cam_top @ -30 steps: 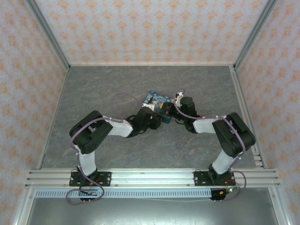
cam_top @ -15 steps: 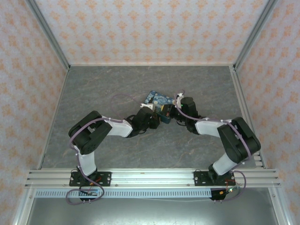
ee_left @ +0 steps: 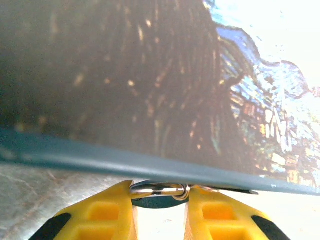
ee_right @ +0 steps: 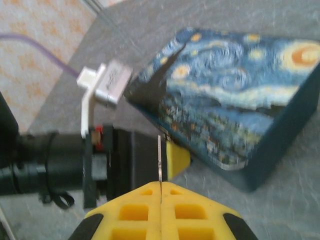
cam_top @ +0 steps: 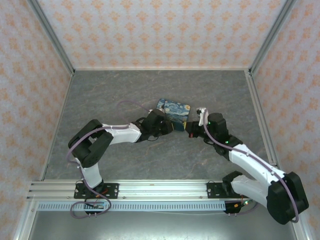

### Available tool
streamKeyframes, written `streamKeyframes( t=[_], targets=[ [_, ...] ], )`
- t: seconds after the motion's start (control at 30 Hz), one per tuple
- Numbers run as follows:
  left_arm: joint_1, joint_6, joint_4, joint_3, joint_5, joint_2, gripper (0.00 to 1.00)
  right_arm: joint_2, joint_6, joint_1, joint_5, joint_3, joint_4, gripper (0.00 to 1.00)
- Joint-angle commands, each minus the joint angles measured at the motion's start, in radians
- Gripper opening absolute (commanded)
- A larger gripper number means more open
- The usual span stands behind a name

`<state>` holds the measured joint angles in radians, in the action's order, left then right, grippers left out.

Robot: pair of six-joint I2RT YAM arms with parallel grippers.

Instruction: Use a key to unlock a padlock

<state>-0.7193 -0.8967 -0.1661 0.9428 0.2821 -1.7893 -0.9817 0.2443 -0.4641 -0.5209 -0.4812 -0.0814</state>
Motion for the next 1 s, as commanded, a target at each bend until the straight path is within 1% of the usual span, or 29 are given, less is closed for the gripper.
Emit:
streamKeyframes(
  t=[0.0,0.13,0.37,0.53,0.63,0.87,0.97],
  targets=[
    [0.009,-0.108,0.054,0.054,0.086,0.029,0.1,0.028,-0.058,-0.005,-0.06,0.041,0.057,0.0],
    [0.017,-0.172,0.046,0.073,0.145,0.023,0.09,0.007,-0.069,-0.02,-0.095,0.07,0.027,0.0],
    [0.021,-0.218,0.058,0.079,0.173,0.047,0.08,-0.045,-0.087,-0.021,-0.111,0.128,-0.079,0.0],
    [0.022,-0.247,0.052,0.081,0.201,0.055,0.08,-0.105,-0.113,-0.022,-0.142,0.131,-0.143,0.0],
    [0.024,-0.255,0.053,0.082,0.207,0.067,0.08,-0.146,-0.126,-0.022,-0.16,0.131,-0.203,0.0],
    [0.032,-0.247,0.095,0.092,0.213,0.103,0.08,-0.245,-0.145,-0.015,-0.178,0.106,-0.273,0.0],
    [0.035,-0.24,0.112,0.094,0.212,0.113,0.07,-0.254,-0.14,-0.003,-0.185,0.111,-0.303,0.0]
  ],
)
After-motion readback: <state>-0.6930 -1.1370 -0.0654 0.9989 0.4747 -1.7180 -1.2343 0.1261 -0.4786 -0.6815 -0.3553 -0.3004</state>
